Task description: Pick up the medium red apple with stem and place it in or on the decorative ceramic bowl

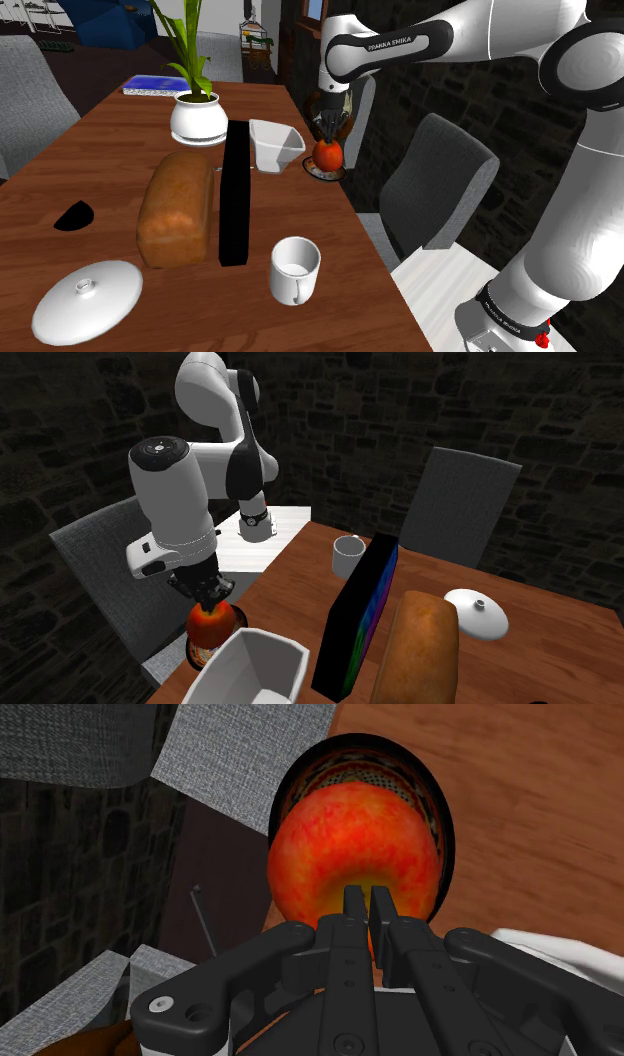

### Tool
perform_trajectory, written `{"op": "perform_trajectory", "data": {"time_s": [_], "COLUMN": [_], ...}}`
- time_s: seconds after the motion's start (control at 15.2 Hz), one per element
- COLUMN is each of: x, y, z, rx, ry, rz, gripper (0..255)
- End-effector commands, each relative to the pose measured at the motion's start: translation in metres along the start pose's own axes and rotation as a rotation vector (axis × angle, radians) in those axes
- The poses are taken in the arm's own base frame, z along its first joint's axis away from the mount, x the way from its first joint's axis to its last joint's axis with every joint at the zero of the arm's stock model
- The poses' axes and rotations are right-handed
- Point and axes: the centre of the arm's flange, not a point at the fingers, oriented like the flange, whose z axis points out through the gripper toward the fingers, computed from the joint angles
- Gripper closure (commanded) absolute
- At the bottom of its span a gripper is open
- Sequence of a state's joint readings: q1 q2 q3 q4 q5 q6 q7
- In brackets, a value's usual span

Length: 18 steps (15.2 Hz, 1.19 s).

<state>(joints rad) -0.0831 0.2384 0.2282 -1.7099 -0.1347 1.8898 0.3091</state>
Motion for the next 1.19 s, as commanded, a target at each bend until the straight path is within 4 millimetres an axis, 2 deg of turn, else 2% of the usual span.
{"op": "perform_trajectory", "data": {"time_s": [0.0, 0.33, 0.59, 1.12], "x": [0.000, 0.000, 0.000, 0.000], "y": [0.000, 0.000, 0.000, 0.000], "z": [0.000, 0.000, -0.050, -0.050], "rx": [0.000, 0.000, 0.000, 0.000], "ry": [0.000, 0.000, 0.000, 0.000], "rz": [0.000, 0.000, 0.000, 0.000], "gripper": [0, 0, 0, 0]}}
